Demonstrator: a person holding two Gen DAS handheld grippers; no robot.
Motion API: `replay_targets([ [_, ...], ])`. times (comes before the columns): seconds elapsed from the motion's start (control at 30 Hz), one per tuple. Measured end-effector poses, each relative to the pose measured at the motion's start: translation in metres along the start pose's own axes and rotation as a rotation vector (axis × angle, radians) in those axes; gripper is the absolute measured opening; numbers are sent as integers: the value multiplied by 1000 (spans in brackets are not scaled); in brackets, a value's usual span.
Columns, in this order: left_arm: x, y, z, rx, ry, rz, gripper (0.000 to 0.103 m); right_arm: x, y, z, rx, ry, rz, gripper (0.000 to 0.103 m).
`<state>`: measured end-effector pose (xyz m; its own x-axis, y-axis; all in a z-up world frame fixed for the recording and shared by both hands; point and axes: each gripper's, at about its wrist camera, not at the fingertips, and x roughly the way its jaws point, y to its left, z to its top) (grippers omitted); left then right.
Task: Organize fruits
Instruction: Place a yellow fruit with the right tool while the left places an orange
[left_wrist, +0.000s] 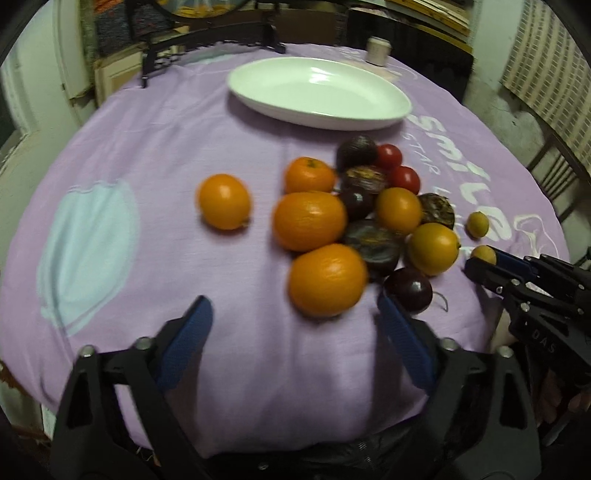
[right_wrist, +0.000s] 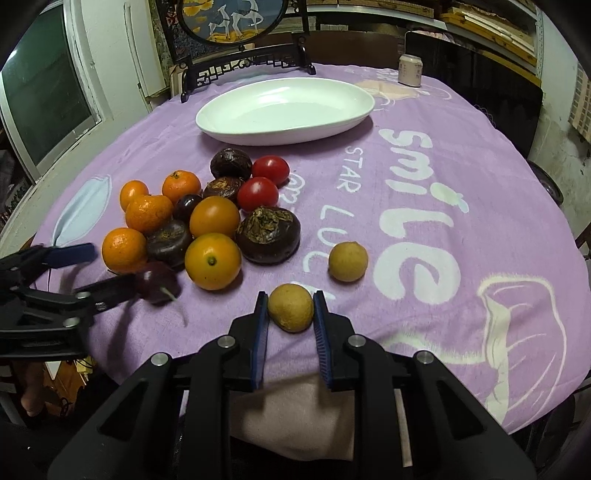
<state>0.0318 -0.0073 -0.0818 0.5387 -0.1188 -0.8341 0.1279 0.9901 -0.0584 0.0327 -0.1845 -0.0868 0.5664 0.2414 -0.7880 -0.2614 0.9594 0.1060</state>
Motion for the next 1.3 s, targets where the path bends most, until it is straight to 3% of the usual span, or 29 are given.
replay_targets([
  [0.03, 4, -2, 2, 7, -6, 18, 80, 0, 0, 0, 0, 0, 1, 25],
  [0.13, 3, -3, 6, 4, -25, -18, 44, 0, -1, 0, 1, -1, 5, 24],
  [0.17, 1, -3, 7, 1, -30, -39, 40, -1, -1, 0, 3, -1, 6, 24],
  [0.5, -22, 12, 12, -36, -72, -59, 40, -15, -2, 8, 6, -38, 46, 24],
  [0.67, -30, 18, 36, -28, -87, -73, 40, -16, -7, 26, 1, -56, 63, 24],
  [0.8, -18, 23, 92, -2, -94, -63, 40, -9, -11, 75, -51, -73, 64, 24],
  [0.9, 5, 27, 150, 2, -91, -39, 40, 6, -16, 133, -92, -82, 64, 24],
  [1.07, 63, 31, 247, -39, -72, -16, 40, 77, -27, 233, -95, -2, 65, 24],
  [1.17, 97, 34, 278, -69, -20, -50, 40, 129, -41, 266, -27, 93, 80, 24],
  [1.3, 122, 36, 296, -76, 6, -48, 40, 170, -43, 287, -35, 142, 72, 24],
])
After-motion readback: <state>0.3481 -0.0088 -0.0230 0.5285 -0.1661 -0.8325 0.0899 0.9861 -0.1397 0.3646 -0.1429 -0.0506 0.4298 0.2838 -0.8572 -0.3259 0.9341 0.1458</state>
